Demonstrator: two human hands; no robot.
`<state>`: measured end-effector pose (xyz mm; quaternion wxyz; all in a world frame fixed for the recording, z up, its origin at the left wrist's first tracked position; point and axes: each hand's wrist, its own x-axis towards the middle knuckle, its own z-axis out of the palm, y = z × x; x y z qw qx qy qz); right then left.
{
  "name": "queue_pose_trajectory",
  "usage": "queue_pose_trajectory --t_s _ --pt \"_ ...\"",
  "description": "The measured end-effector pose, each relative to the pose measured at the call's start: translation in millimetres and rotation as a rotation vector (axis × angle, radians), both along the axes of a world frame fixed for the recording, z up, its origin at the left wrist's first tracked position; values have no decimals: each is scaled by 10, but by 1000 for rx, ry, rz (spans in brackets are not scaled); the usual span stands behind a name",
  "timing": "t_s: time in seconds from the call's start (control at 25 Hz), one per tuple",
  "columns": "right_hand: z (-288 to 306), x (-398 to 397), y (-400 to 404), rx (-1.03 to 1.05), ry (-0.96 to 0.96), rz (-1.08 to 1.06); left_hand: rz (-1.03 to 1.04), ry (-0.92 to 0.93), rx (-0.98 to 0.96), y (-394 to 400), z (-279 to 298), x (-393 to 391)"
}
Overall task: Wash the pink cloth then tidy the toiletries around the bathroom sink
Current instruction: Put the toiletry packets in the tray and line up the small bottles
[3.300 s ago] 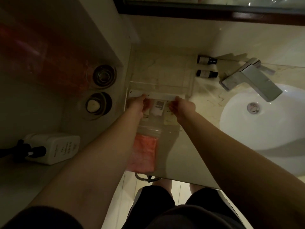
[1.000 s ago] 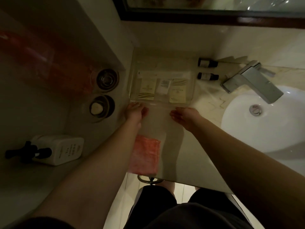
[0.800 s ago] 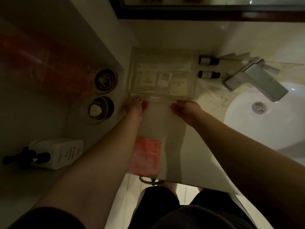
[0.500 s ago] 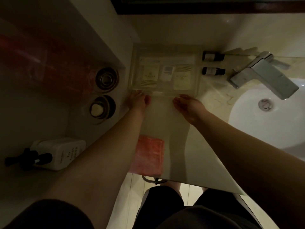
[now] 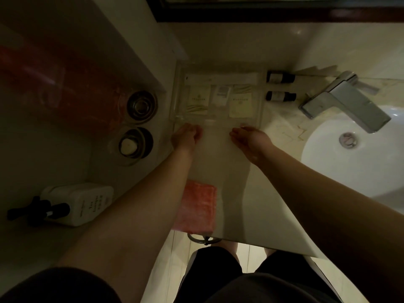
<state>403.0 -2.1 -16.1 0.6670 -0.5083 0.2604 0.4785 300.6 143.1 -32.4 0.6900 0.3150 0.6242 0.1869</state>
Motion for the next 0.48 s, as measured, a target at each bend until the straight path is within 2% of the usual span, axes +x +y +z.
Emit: queue_pose_trajectory --t_s 0.08,0.24,0.48 --pt "56 -7 -39 -52 -32 23 36 -36 -34 -153 100 -43" --pt "177 -33 -198 -136 -96 74 -52 -14 -26 -425 218 -71" --pt "445 66 -521 -208 -243 101 -318 -7 39 -825 482 129"
